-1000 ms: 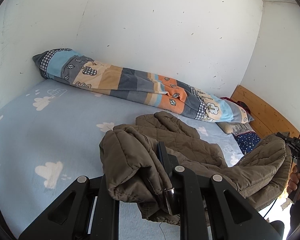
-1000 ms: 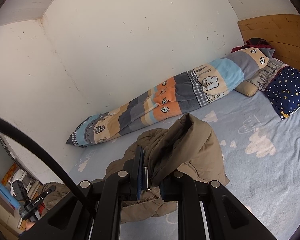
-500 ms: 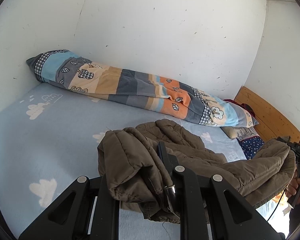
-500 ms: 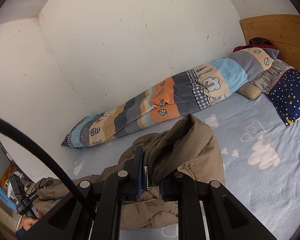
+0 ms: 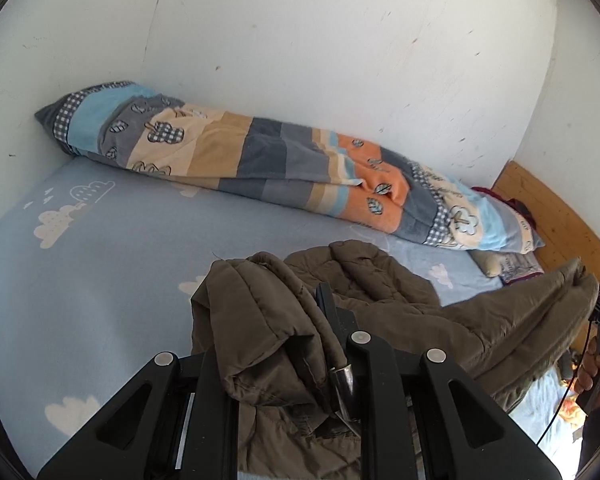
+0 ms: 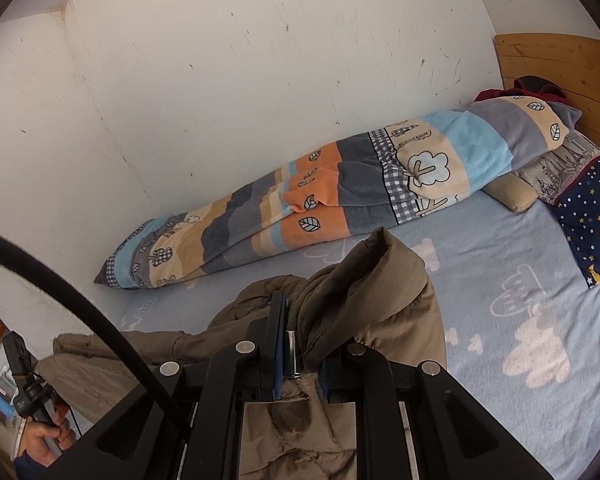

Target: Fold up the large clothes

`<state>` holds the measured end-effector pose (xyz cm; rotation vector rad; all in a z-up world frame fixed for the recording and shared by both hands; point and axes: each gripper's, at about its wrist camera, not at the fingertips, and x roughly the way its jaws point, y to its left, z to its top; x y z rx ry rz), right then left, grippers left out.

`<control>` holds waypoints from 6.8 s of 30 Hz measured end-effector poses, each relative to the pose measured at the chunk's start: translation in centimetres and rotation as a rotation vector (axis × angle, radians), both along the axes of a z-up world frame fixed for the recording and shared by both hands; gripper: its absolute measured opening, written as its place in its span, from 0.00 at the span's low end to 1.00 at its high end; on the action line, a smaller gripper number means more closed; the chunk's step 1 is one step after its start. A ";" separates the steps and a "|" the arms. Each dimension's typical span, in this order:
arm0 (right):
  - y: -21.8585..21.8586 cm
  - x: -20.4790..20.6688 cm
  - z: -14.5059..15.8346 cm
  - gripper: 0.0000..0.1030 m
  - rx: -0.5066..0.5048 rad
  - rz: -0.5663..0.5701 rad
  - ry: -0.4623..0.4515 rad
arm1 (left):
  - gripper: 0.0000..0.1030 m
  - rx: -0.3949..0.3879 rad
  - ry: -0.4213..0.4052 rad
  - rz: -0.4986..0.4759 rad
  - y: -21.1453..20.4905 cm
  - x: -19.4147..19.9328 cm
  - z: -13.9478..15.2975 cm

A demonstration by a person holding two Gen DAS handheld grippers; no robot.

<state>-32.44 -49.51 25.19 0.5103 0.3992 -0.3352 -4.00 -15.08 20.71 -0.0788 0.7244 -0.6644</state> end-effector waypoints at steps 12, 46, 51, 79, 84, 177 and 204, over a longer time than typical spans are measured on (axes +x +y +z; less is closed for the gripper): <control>-8.5 9.0 -6.8 0.14 0.076 -0.052 0.138 | 0.19 0.154 0.202 -0.017 -7.8 11.9 -7.8; -14.2 12.2 -7.2 0.61 0.201 -0.099 0.124 | 0.59 -0.358 0.473 -0.133 -2.8 18.6 -6.1; -10.7 12.9 -7.2 0.43 0.112 0.001 0.164 | 0.61 -0.397 0.442 -0.231 -2.9 16.4 -4.9; -8.6 21.5 -14.4 0.28 -0.017 0.029 0.524 | 0.56 0.023 0.328 -0.204 -14.0 13.9 -8.0; -3.9 17.4 -9.6 0.30 -0.046 0.071 0.389 | 0.56 0.032 0.196 -0.222 -12.3 7.8 -4.8; -8.1 -6.4 -18.9 0.88 0.614 -0.176 0.145 | 0.76 -0.070 0.496 0.097 4.7 6.5 -12.8; -10.1 -0.4 -25.6 1.00 0.810 -0.024 0.033 | 0.87 -0.428 0.787 -0.112 1.9 11.0 -21.6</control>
